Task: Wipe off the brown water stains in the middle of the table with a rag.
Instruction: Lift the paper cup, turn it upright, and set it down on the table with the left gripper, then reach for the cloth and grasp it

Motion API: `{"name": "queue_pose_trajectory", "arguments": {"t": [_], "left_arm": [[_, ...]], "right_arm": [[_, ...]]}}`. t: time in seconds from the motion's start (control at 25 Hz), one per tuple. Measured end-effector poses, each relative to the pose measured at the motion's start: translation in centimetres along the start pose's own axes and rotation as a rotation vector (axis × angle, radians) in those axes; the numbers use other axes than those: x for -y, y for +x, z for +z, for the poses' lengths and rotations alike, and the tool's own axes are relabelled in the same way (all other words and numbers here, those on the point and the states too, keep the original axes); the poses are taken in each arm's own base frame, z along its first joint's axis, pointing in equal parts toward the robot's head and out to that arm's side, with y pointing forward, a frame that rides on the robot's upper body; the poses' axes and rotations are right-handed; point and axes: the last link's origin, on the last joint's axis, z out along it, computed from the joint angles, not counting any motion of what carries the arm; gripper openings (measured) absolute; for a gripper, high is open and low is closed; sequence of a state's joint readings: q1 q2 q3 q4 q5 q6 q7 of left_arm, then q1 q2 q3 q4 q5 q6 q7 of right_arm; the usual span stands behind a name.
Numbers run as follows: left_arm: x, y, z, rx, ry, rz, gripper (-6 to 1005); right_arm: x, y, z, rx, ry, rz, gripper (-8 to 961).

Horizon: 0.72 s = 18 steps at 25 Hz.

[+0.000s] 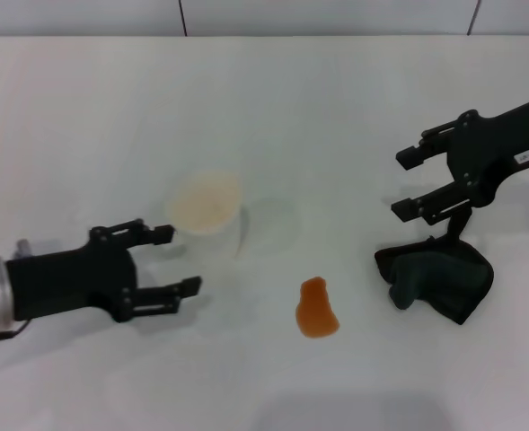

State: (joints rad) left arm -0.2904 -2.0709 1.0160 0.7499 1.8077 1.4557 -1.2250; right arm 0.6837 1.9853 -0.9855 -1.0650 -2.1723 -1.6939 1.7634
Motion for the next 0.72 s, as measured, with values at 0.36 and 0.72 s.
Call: {"name": "queue_pose_trajectory", "arguments": {"t": [0.36, 0.72], "left_arm": [[-0.3, 0.8, -2.0, 0.069, -0.003, 0.016, 839], [-2.0, 5.6, -4.0, 0.178, -0.179, 0.096, 837]], "right_arm": [[-0.6, 0.4, -0.3, -0.024, 0.007, 0.038, 776], [-1.0, 0.3, -0.1, -0.153, 0.024, 0.082, 776]]}}
